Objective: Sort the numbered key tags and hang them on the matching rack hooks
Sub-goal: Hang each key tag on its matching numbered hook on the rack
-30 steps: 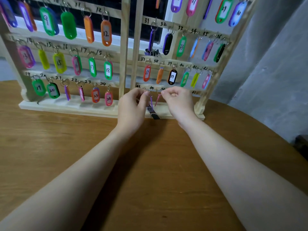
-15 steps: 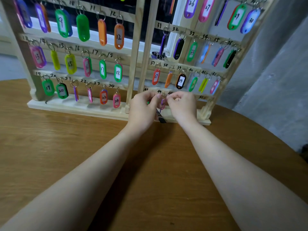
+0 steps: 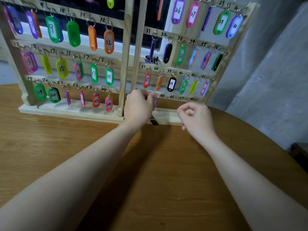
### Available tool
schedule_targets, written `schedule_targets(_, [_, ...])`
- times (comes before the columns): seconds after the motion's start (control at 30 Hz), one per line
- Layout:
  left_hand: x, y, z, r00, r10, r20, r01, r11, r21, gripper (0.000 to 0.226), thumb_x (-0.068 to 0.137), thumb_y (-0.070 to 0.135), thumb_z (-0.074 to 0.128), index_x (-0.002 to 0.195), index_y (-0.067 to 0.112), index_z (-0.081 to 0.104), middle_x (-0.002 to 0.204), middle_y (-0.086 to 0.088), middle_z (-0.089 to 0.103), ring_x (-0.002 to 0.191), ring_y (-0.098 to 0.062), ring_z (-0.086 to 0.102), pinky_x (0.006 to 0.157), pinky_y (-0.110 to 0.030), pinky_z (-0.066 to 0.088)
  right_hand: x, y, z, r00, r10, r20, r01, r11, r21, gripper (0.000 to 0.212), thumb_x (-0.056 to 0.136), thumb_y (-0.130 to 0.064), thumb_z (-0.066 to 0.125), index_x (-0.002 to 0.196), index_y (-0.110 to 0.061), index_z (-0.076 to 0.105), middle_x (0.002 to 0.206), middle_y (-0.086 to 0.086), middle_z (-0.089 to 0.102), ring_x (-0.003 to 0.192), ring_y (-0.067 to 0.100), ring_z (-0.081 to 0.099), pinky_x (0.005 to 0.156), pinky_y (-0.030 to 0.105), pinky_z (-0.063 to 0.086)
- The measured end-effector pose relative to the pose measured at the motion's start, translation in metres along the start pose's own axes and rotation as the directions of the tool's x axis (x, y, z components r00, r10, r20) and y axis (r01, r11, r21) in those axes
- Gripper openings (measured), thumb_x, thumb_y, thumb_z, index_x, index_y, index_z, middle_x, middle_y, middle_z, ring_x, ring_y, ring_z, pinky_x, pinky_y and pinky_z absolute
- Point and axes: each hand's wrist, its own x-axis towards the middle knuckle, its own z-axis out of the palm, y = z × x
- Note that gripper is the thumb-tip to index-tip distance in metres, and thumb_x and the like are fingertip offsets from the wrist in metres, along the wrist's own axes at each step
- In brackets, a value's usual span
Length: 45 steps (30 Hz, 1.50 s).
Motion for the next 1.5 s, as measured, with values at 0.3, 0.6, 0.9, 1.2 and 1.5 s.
schedule_targets(0.3, [-0.003, 0.006, 0.000, 1.000, -0.001, -0.023, 0.006, 0.973, 0.229, 0.028, 0.101, 0.029, 0.054, 0.080, 0.018, 0.068, 0.061, 0.005, 0.055, 0.059, -0.016, 0.055, 0.047, -0.025, 0.031, -0.047, 0.032, -0.056, 1.000, 0.024, 0.000, -0.024, 0.999, -0.046, 0.014, 0.095, -0.016, 0.067, 0.082, -0.014, 0.072, 0.058, 0.015, 0.064, 0.046, 0.015, 0.062, 0.051, 0.013, 0.044])
schedule_targets(0.6, [-0.013, 0.011, -0.017, 0.996, -0.084, 0.044, 0.073, 0.977, 0.202, 0.033, 0.097, 0.023, 0.056, 0.069, 0.015, 0.070, 0.069, -0.004, 0.071, 0.067, -0.025, 0.068, 0.063, -0.037, 0.059, -0.083, 0.019, -0.067, 0.997, 0.005, 0.074, -0.003, 1.000, -0.024, 0.017, 0.095, -0.014, 0.067, 0.079, -0.015, 0.071, 0.056, 0.009, 0.062, 0.049, 0.020, 0.063, 0.057, 0.019, 0.048])
schedule_targets(0.9, [-0.123, 0.020, -0.045, 0.882, 0.130, 0.452, -0.176, 0.982, 0.062, 0.038, 0.098, 0.030, 0.063, 0.061, 0.021, 0.065, 0.058, 0.008, 0.065, 0.051, 0.002, 0.056, 0.060, -0.022, 0.043, -0.153, -0.002, -0.087, 0.979, 0.073, 0.191, -0.090, 0.993, 0.081, 0.016, 0.096, -0.015, 0.066, 0.084, -0.018, 0.074, 0.068, 0.005, 0.068, 0.056, 0.008, 0.062, 0.057, 0.015, 0.048])
schedule_targets(1.2, [-0.221, 0.021, -0.057, 0.588, 0.436, 0.681, -0.290, 0.900, -0.326, 0.020, 0.097, 0.036, 0.065, 0.090, 0.020, 0.073, 0.082, 0.004, 0.069, 0.076, -0.014, 0.061, 0.070, -0.025, 0.047, -0.266, 0.015, -0.083, 0.997, -0.042, -0.065, 0.033, 0.991, -0.126, 0.013, 0.092, -0.018, 0.068, 0.083, -0.027, 0.072, 0.086, -0.015, 0.064, 0.087, 0.010, 0.063, 0.078, 0.032, 0.051])
schedule_targets(1.5, [-0.223, 0.011, -0.054, 0.389, 0.469, 0.792, -0.454, 0.846, -0.278, 0.017, 0.083, 0.035, 0.078, 0.090, 0.023, 0.069, 0.082, 0.009, 0.060, 0.077, -0.012, 0.056, 0.072, -0.026, 0.046, -0.291, 0.024, -0.057, 0.988, -0.120, -0.094, 0.093, 0.964, -0.250, 0.018, 0.079, -0.015, 0.061, 0.086, -0.027, 0.073, 0.107, -0.013, 0.055, 0.109, 0.013, 0.051, 0.094, 0.043, 0.046])
